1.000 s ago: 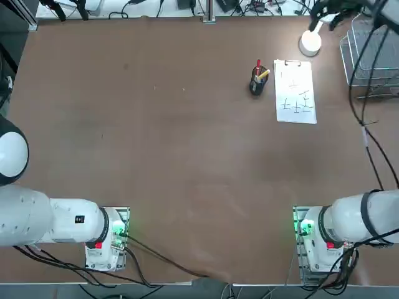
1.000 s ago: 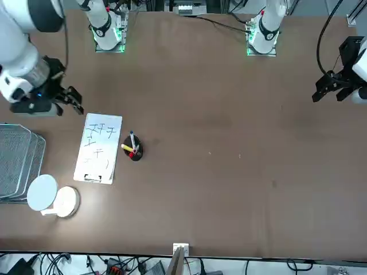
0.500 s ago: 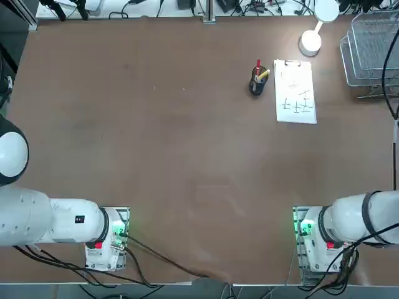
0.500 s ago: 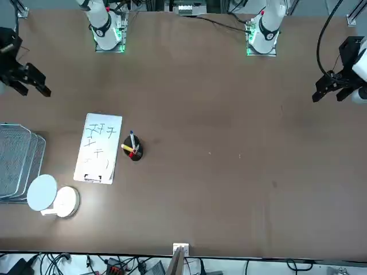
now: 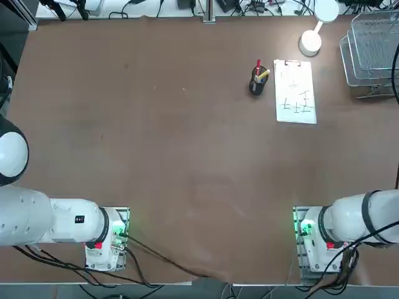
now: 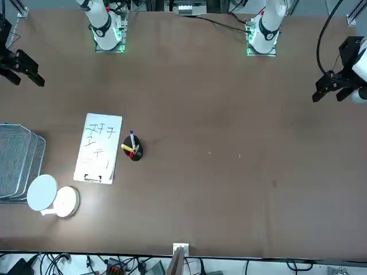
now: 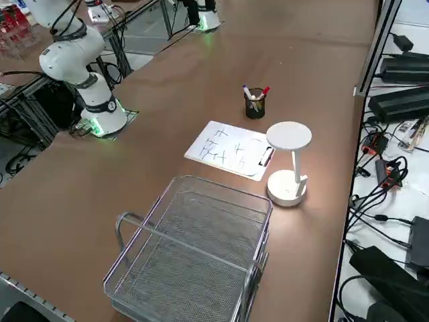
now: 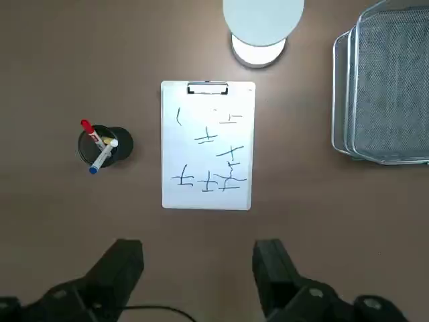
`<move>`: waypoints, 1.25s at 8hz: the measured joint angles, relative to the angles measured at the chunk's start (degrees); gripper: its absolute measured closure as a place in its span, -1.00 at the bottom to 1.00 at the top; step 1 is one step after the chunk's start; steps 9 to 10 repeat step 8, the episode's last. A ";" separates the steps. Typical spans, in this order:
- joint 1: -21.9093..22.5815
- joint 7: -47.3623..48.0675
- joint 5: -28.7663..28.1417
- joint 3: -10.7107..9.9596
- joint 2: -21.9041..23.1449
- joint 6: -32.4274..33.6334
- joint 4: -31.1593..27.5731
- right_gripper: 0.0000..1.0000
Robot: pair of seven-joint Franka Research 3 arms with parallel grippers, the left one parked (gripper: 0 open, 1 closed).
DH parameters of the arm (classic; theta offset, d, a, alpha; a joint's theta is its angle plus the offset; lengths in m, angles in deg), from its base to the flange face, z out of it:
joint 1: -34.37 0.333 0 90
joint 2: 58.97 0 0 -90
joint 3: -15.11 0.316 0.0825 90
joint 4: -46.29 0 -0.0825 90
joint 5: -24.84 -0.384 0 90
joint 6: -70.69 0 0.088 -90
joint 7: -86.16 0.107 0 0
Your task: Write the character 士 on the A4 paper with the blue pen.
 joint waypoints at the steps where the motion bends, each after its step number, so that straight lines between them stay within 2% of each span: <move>1: 0.04 0.00 0.00 0.00 -0.26 0.00 0.07 -1.00; 4: 0.17 0.00 -0.01 0.00 -0.67 -0.08 -0.11 -1.00; 8: 0.18 0.08 -0.04 0.00 0.52 -4.33 -5.13 -1.00; 10: 0.18 0.08 -0.04 0.00 0.52 -4.33 -5.13 -1.00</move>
